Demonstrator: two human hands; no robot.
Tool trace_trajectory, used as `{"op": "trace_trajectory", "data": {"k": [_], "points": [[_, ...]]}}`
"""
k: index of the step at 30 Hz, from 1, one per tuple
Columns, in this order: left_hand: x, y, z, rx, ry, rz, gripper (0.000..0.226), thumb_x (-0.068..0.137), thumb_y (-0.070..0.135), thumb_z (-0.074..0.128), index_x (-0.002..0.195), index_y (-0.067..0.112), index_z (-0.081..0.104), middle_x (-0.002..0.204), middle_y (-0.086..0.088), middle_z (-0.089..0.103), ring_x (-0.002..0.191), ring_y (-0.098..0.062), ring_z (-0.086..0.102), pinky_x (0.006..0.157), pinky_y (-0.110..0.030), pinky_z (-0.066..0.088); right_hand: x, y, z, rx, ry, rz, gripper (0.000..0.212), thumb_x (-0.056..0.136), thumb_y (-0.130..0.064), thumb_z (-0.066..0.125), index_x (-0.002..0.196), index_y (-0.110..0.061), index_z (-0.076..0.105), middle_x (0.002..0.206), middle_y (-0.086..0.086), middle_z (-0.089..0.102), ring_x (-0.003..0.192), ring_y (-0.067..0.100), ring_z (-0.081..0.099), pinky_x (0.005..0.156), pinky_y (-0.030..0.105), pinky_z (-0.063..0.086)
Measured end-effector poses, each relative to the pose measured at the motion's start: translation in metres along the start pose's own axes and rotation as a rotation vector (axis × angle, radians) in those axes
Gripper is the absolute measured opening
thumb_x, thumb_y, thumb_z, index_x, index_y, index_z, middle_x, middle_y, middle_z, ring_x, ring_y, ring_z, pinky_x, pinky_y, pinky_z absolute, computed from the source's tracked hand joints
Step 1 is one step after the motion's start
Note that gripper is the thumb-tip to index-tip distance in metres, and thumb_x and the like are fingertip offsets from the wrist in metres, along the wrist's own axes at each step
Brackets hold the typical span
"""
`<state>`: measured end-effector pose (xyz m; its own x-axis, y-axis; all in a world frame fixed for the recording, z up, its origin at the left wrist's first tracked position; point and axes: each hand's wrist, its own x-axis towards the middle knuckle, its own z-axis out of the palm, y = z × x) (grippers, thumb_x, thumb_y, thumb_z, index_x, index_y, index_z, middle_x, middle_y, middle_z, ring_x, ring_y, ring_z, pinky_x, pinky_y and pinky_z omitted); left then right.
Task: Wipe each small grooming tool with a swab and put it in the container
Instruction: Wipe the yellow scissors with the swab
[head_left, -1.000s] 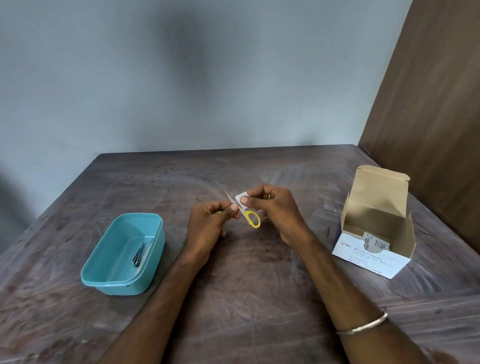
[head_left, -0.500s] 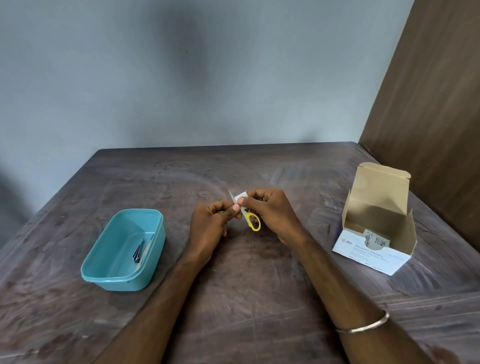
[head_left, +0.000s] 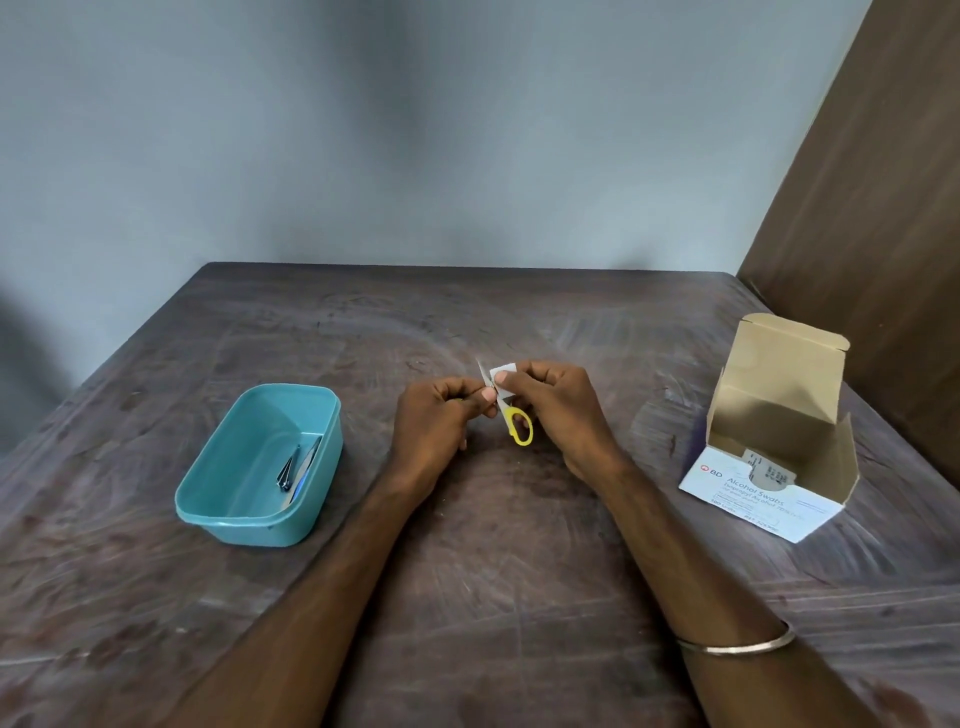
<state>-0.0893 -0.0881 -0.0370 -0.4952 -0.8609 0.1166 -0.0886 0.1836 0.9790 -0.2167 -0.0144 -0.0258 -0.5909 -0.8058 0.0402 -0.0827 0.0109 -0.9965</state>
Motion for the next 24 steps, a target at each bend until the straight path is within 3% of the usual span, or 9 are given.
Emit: {"op": "trace_trajectory", "data": {"k": [7,10,16,24], "points": [[0.0002,0.0007,-0.0012,0.009,0.008,0.010,0.021,0.089,0.018,0.069,0.072,0.007,0.075,0.050,0.006,0.061,0.038,-0.013,0.039,0.045,-0.024,0.036,0.0017,0.0001,-0.0054,0.061,0.015,-0.008,0.022,0.079,-0.007,0.083,0.094,0.005,0.072,0.073,0.012,0.073,0.055,0.015,0.065,0.054,0.029,0.054],[-0.0004,0.0012,-0.0004,0.024,0.010,0.014,0.021,0.089,0.018,0.069,0.072,0.007,0.075,0.044,0.008,0.056,0.037,-0.011,0.039,0.045,-0.023,0.035,0.0020,-0.0001,-0.0067,0.066,0.033,-0.019,0.018,0.077,-0.006,0.084,0.087,0.000,0.070,0.071,0.009,0.074,0.058,0.016,0.068,0.057,0.033,0.052],[0.0022,-0.0014,-0.0012,0.051,0.032,0.044,0.018,0.088,0.019,0.070,0.073,0.013,0.076,0.069,-0.008,0.073,0.039,-0.013,0.044,0.047,-0.027,0.040,-0.0001,-0.0044,-0.0055,0.037,0.027,-0.043,0.006,0.083,-0.004,0.077,0.086,-0.008,0.074,0.073,0.011,0.075,0.057,0.010,0.069,0.047,0.018,0.047],[0.0004,-0.0011,-0.0021,0.130,0.017,0.114,0.017,0.088,0.020,0.070,0.073,0.014,0.076,0.067,-0.010,0.072,0.039,-0.010,0.045,0.045,-0.024,0.038,-0.0007,-0.0036,-0.0038,-0.025,0.009,-0.042,0.002,0.085,-0.009,0.076,0.087,-0.009,0.077,0.073,0.015,0.074,0.054,0.012,0.065,0.046,0.020,0.048]]}}
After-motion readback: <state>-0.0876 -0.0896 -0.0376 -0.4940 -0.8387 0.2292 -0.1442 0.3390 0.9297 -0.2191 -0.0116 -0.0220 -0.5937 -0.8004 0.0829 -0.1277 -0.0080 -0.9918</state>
